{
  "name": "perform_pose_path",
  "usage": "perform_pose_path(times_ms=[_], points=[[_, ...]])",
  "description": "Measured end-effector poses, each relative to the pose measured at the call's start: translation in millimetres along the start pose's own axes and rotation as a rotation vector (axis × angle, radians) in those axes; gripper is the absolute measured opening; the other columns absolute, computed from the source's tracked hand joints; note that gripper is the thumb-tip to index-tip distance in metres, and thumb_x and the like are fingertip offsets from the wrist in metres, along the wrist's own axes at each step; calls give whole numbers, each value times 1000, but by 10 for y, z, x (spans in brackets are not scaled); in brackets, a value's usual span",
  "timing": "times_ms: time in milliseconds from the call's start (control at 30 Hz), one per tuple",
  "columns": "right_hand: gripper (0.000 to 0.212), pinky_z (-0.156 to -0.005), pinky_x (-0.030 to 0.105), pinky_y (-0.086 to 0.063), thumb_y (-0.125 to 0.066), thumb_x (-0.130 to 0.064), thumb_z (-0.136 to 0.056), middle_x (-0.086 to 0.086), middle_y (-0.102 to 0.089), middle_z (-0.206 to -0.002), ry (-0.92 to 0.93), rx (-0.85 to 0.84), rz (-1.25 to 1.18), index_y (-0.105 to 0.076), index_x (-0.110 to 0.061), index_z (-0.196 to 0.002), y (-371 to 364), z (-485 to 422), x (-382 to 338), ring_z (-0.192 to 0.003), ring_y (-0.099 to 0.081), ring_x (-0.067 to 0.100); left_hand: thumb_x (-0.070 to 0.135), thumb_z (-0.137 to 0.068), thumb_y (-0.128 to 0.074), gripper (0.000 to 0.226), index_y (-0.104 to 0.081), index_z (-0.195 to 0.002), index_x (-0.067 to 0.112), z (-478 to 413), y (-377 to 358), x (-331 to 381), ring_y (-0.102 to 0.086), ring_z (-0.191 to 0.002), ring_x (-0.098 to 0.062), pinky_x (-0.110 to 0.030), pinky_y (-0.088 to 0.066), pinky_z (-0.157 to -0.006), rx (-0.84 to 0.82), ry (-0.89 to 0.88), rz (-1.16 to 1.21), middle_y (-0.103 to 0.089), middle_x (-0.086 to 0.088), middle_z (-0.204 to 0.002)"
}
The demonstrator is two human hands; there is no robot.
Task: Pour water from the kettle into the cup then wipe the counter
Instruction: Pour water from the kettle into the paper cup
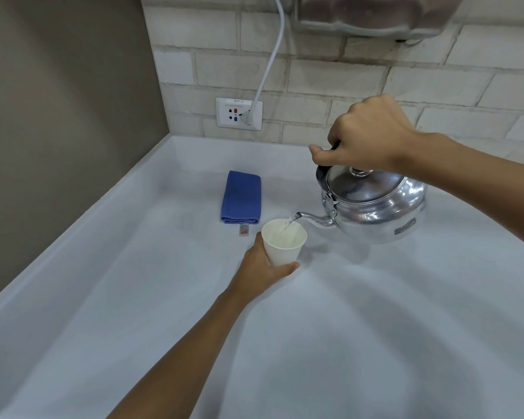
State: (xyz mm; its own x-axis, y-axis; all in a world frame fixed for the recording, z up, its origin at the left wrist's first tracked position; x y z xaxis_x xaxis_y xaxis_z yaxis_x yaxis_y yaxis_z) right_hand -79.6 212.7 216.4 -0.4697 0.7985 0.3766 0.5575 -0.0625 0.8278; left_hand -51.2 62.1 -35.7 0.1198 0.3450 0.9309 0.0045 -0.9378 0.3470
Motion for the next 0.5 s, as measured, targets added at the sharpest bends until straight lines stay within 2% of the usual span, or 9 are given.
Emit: perform_pose_path(times_ms=[267,500], points=[[59,-48,22,-12,-50,-41,-82,3,-16,-35,38,-3,35,-23,-11,-39,28,-19,-7,-39,-12,18,43,-63,-80,84,-34,-132,29,-2,-3,-13,-50,-111,-12,-21,-42,-85,-6,2,1,-52,6,-128],[60,-47,22,-13,-48,-42,-83,3,-18,-35,58,-9,48,-24,-11,-38,38,-32,5,-38,-13,18,44,-62,-81,85,-35,-131,27,-19,-9,-36,-51,-112,-14,-25,-44,-88,3,2,-19,-52,5,-129]])
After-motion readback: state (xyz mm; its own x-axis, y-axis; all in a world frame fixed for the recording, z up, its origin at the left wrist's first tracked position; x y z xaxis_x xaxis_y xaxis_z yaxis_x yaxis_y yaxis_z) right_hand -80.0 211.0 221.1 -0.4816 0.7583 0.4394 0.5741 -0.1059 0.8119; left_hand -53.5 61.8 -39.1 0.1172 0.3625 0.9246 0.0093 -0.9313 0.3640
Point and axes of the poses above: each hand's wrist, its own z-axis away from the middle knuckle, its own y-axis out of the back of the hand, x = y × z, the point moved 2 cm from there along -z, towards the middle knuckle
